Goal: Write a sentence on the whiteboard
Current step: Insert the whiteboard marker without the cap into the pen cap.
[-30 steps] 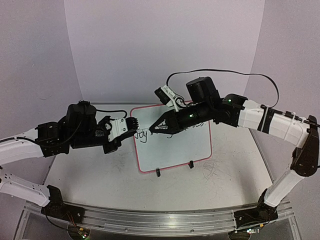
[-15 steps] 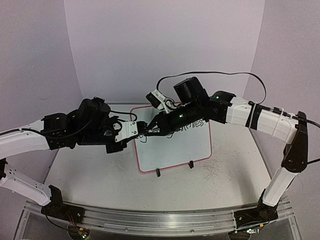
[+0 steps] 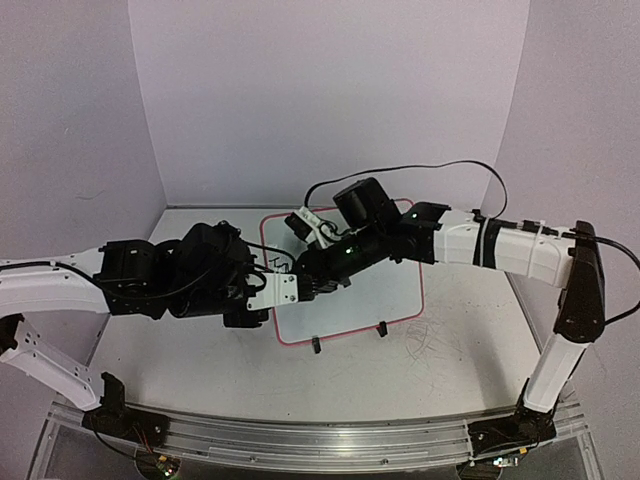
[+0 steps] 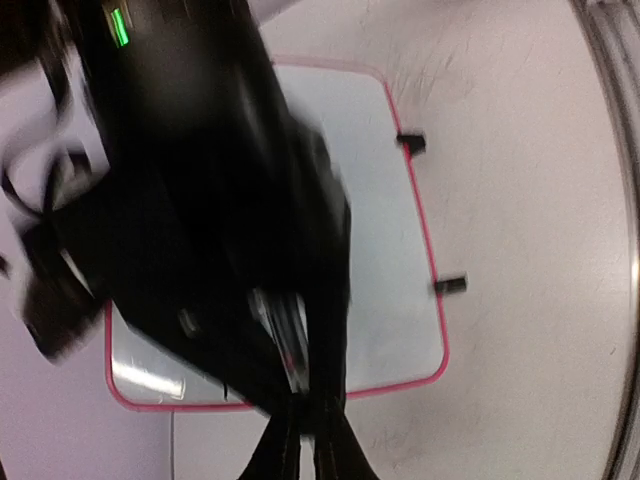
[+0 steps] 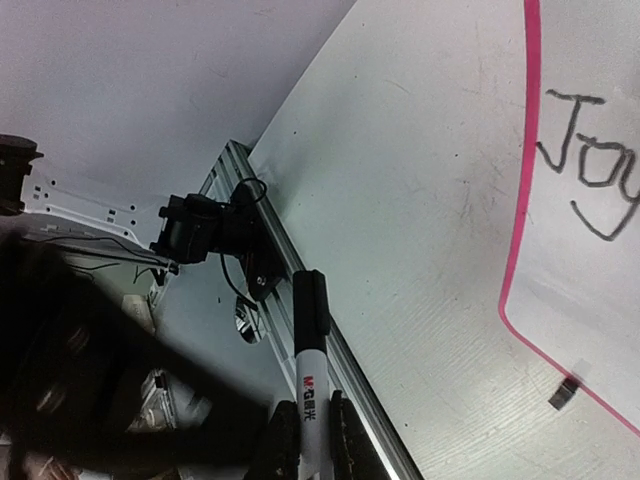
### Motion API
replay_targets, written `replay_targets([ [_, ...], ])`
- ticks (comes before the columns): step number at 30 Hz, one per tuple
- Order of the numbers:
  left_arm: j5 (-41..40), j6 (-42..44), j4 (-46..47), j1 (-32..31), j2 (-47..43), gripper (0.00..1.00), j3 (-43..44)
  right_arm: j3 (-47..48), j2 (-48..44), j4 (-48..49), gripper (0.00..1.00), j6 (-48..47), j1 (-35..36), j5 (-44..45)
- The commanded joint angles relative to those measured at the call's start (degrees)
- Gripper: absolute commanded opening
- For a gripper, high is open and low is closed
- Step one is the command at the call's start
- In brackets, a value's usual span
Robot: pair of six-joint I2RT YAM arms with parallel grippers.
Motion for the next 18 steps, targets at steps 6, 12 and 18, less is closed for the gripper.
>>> replay_targets([
  [6,4.32,-1.73,18.74,-4.65,-4.0,0.0,1.0,-7.09,-0.29,16.89,0.0,5.66,3.15,4.96],
  [12,-5.39,-9.82,17.79,-4.45,-12.92,0.23,-2.99,-20.81,-13.82,17.48,0.0,1.62,-3.47,12.19],
  [18,-13.74,-22.11,17.58,-3.49,-20.99,0.55,-9.31,-28.35,-31.73,13.93,0.0,-7.33,-12.53,24.16],
])
